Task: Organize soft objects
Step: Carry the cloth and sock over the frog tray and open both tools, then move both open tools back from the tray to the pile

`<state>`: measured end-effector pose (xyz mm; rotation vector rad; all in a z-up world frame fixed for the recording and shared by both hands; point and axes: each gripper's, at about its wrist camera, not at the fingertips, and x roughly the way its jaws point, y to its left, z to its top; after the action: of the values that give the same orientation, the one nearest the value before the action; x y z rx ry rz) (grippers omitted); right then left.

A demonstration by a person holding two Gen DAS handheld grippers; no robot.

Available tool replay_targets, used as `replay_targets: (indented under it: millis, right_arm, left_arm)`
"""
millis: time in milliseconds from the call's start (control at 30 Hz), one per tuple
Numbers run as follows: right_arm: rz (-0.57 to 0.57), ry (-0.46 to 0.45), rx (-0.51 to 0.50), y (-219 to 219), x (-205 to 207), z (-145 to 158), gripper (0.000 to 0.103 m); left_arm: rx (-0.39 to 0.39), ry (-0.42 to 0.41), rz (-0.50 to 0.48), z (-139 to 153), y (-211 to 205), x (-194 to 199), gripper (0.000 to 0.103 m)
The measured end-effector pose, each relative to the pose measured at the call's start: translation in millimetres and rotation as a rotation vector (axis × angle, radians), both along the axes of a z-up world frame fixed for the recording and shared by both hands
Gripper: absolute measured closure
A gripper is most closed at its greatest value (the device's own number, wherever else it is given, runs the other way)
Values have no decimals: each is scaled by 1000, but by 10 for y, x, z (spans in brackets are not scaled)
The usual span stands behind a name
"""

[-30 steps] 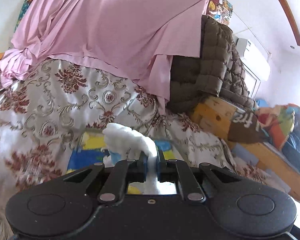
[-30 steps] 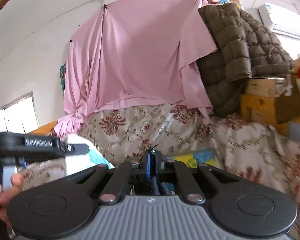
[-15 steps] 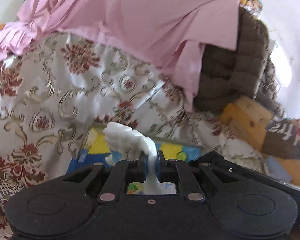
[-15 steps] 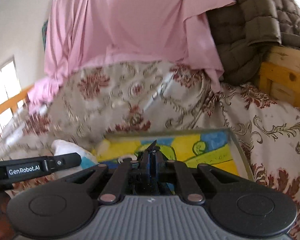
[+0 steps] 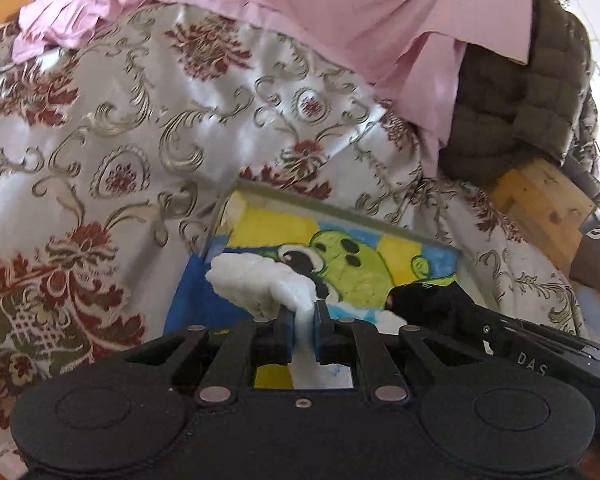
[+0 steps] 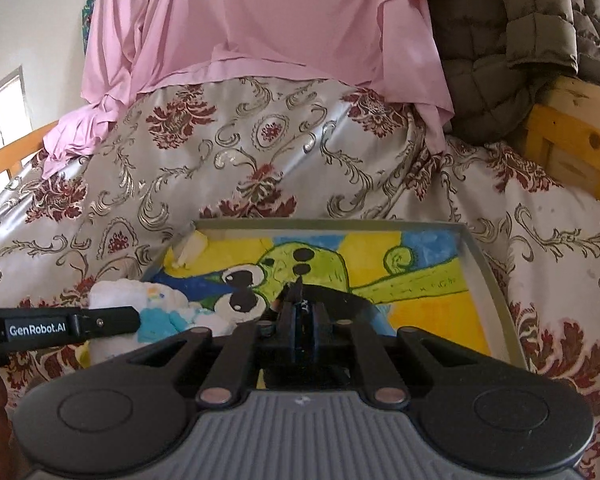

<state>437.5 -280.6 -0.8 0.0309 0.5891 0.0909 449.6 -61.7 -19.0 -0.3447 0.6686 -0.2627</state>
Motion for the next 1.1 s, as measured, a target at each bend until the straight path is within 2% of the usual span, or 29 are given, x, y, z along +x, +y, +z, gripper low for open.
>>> replay_targets:
  millis: [100, 167, 200, 300, 467, 533, 733, 933, 1100]
  right_arm:
    - [-11, 9, -2, -32, -13, -15, 89]
    - [-19, 16, -3, -57, -21, -13, 81]
    - [-24, 17, -4, -70, -29, -10, 74]
    - [-30, 13, -3, -110, -57, 21, 65]
    - [-34, 4, -12, -139, -134, 110, 48]
    - [-38, -4, -15, -150, -180, 164, 41]
    - [-46, -43, -12, -193, -386, 418, 26]
    - [-55, -105, -6, -257, -713, 724, 15]
    - [-53, -151, 4, -306, -1069, 973, 9]
  left_arm:
    - [5, 26, 9, -30, 8, 27, 92]
    - [10, 40, 17, -39, 12, 33, 88]
    - [16, 48, 20, -44, 14, 34, 84]
    - [18, 65, 29, -46, 32, 13, 82]
    - [33, 58, 35, 5, 39, -51, 70]
    - [40, 51, 38, 47, 39, -83, 62]
    - [64, 12, 34, 238, 7, -231, 40]
    - [116, -57, 19, 512, -65, -457, 33]
    - [148, -156, 24, 814, -89, -824, 24]
